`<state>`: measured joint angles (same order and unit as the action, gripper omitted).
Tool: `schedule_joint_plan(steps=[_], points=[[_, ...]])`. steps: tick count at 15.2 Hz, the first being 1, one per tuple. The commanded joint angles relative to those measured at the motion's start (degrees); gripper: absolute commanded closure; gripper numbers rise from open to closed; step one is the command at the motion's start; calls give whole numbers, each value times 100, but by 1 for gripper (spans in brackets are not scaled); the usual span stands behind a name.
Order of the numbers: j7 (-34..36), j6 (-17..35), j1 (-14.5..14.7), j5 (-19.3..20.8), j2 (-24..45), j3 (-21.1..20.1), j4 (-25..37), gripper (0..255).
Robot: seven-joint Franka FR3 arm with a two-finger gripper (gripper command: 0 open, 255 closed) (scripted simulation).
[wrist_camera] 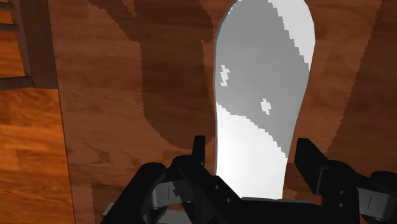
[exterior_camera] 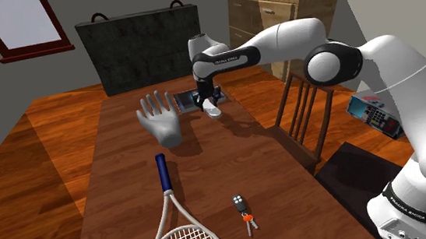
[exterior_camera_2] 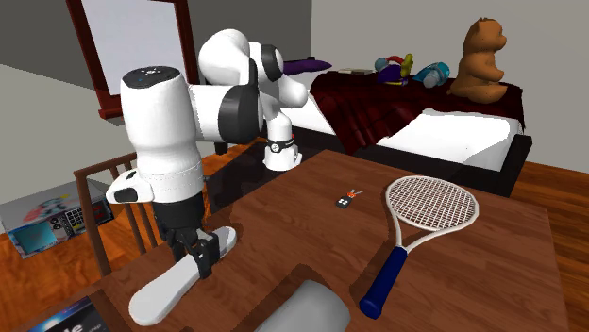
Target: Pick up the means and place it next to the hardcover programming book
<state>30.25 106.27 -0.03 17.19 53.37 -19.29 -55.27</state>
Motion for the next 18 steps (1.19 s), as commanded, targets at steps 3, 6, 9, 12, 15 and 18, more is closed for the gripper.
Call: schedule_joint_plan(steps=[3, 6, 9, 12, 15, 18], points=[[25, 234, -9, 28, 106, 20, -128, 255], [44, 403, -16, 49, 186, 36, -221, 255], [63, 585, -16, 76, 302, 59, -289, 255], [63, 585, -16, 76, 302, 59, -289, 255], [63, 585, -16, 76, 302, 59, -289, 255], [63, 584, -16, 76, 303, 59, -288, 0]])
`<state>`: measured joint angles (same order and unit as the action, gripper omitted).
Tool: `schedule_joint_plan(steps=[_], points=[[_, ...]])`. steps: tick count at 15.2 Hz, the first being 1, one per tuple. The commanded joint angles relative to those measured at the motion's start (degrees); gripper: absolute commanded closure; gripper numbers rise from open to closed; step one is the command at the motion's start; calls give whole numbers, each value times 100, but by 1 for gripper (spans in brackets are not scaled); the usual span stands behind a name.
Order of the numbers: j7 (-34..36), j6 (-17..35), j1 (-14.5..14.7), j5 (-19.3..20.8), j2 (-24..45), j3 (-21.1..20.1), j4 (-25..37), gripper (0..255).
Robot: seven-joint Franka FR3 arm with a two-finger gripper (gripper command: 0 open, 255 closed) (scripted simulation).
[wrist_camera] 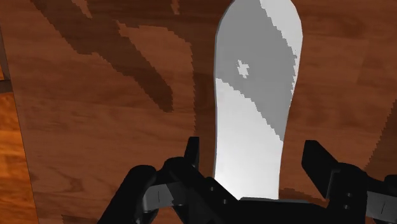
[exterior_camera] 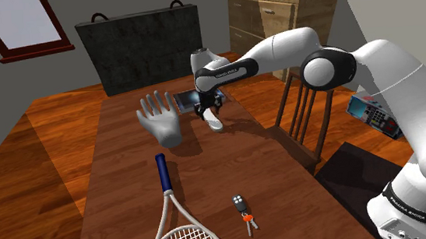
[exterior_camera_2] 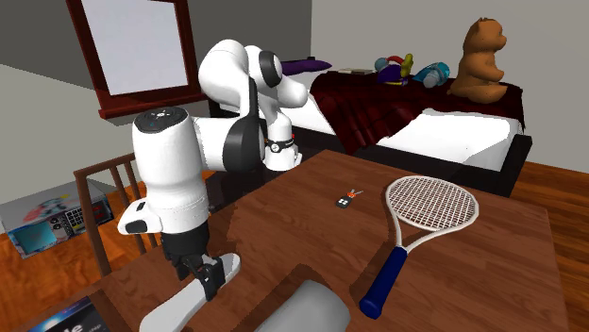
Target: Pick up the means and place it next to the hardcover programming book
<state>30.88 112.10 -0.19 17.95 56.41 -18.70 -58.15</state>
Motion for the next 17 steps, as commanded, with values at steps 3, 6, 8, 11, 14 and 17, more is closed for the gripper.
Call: schedule_joint_plan(steps=[3, 6, 8, 11, 14, 17], points=[[0, 1, 0, 0, -1, 0, 0, 0], [-11, -127, 2, -19, -84, -16, 47, 0], [-38, -405, 15, -55, -222, -44, 193, 0], [-50, -522, 24, -68, -267, -53, 268, 0], [-50, -523, 24, -68, -266, -53, 270, 0], [-50, -523, 24, -68, -266, -53, 270, 0]])
